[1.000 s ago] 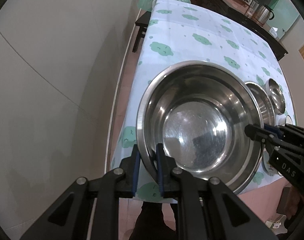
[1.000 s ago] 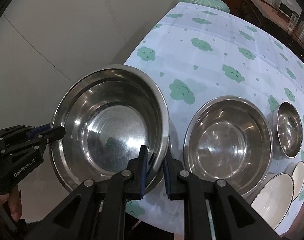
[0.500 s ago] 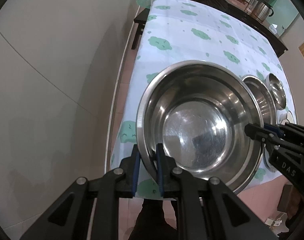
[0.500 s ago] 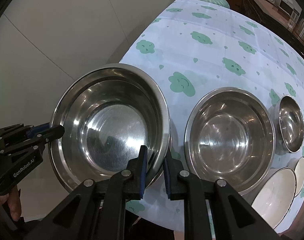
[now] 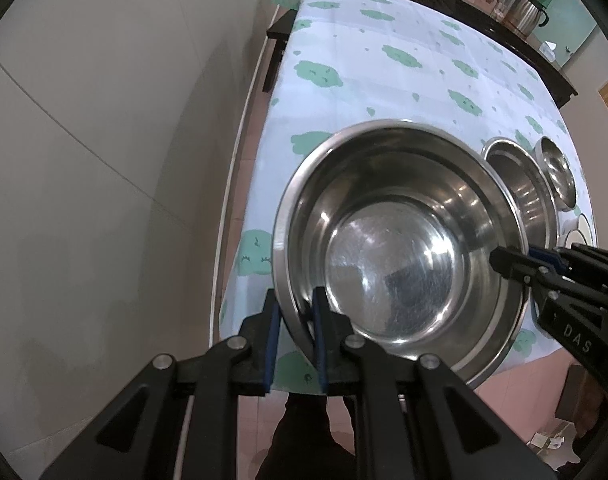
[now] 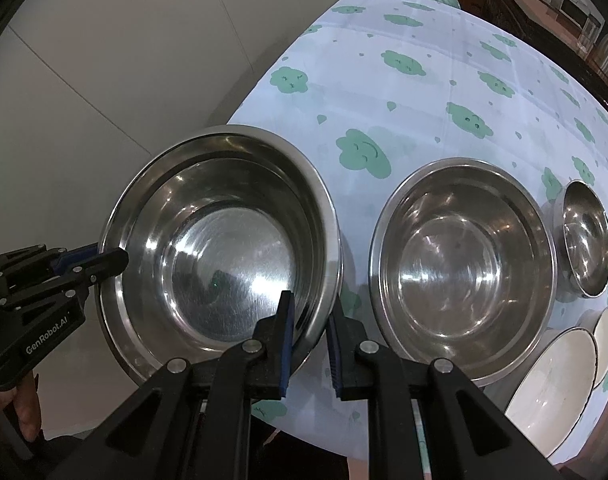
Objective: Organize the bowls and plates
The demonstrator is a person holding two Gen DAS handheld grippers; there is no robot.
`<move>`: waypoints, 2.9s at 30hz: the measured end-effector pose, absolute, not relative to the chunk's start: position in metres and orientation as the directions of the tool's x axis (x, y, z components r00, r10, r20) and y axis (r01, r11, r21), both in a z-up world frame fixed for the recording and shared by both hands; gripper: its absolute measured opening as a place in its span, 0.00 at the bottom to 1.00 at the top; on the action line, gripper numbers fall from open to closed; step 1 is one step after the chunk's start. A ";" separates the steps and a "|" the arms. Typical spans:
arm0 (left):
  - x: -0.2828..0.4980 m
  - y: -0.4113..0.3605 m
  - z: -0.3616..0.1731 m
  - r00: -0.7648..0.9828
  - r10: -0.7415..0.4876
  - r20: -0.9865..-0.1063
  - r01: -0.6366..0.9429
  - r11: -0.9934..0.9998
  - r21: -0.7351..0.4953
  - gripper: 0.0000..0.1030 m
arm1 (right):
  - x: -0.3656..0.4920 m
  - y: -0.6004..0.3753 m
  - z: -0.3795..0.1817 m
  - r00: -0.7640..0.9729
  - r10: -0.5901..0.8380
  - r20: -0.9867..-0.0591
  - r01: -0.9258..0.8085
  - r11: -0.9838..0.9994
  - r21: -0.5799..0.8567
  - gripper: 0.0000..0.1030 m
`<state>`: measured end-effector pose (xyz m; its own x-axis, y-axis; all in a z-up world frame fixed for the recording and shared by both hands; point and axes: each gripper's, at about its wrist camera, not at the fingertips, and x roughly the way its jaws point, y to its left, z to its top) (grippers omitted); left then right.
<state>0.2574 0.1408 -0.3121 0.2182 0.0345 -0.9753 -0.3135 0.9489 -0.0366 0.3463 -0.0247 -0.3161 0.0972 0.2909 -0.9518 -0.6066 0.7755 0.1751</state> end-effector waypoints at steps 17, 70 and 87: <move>0.259 0.140 -0.323 0.186 0.030 -0.982 -0.317 0.948 -0.031 0.13 | 0.345 -0.020 -0.329 0.074 0.270 -0.960 -0.613 0.771 0.170 0.17; 0.262 0.136 -0.316 0.207 0.044 -0.977 -0.311 0.950 -0.023 0.17 | 0.344 -0.015 -0.327 0.073 0.306 -0.949 -0.628 0.754 0.194 0.37; 0.270 0.129 -0.313 0.216 0.050 -0.975 -0.298 0.954 -0.017 0.30 | 0.347 -0.025 -0.318 0.090 0.332 -0.939 -0.618 0.758 0.208 0.37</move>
